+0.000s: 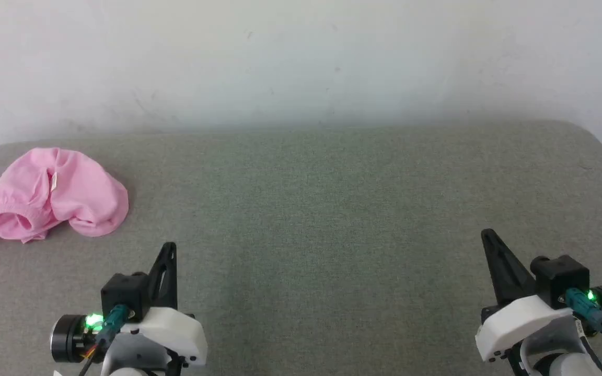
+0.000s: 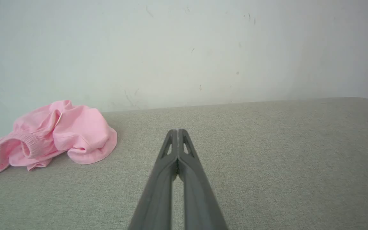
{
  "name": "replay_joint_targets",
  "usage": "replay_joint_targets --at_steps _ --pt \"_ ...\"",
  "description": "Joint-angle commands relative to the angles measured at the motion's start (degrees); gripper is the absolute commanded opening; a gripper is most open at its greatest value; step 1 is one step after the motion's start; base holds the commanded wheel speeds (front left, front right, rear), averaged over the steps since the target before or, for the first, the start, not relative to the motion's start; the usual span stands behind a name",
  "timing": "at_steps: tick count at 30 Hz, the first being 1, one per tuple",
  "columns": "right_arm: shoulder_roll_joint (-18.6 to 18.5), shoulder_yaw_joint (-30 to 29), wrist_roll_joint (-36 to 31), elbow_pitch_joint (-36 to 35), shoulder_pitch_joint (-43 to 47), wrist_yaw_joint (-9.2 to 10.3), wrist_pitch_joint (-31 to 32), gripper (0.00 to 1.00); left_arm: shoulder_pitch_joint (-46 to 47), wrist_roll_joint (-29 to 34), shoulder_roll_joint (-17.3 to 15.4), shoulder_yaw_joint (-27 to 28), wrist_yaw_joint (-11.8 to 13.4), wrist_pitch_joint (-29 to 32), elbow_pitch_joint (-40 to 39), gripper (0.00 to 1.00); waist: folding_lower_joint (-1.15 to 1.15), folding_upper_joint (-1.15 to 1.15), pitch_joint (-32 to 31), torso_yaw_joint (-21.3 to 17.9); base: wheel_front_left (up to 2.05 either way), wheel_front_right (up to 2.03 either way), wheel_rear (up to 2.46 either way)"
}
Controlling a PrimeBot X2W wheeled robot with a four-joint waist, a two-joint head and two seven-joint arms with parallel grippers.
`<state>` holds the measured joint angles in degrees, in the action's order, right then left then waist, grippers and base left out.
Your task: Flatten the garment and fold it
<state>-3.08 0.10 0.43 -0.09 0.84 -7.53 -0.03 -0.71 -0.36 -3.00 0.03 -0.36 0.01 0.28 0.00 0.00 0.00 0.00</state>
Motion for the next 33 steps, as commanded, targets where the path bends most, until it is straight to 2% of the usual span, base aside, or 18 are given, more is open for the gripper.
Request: replay_joint_targets --at_steps 1,21,22,33 --pt "0.21 -0.1 -0.43 0.09 -0.84 0.04 0.03 0.0 0.71 0.36 0.13 -0.03 0.36 -0.01 -0.28 0.0 0.0 0.0 0.0 0.0 0.0 0.0 0.0" --pt "0.21 -0.1 -0.43 0.09 -0.84 0.04 0.03 0.0 0.71 0.36 0.13 -0.03 0.36 -0.01 -0.28 0.0 0.0 0.0 0.0 0.0 0.0 0.0 0.0" --pt "0.0 0.0 0.0 0.0 0.0 -0.01 -0.01 1.0 0.01 0.0 0.0 -0.01 0.0 0.0 0.0 1.0 0.0 0.0 0.0 0.0 0.0 0.0 0.0" --pt "-0.03 -0.14 0.85 0.5 0.2 -0.01 -0.98 1.0 0.27 -1.36 0.01 -0.59 -0.37 -0.97 0.51 1.0 0.0 0.0 0.04 -0.07 0.0 0.0 0.0"
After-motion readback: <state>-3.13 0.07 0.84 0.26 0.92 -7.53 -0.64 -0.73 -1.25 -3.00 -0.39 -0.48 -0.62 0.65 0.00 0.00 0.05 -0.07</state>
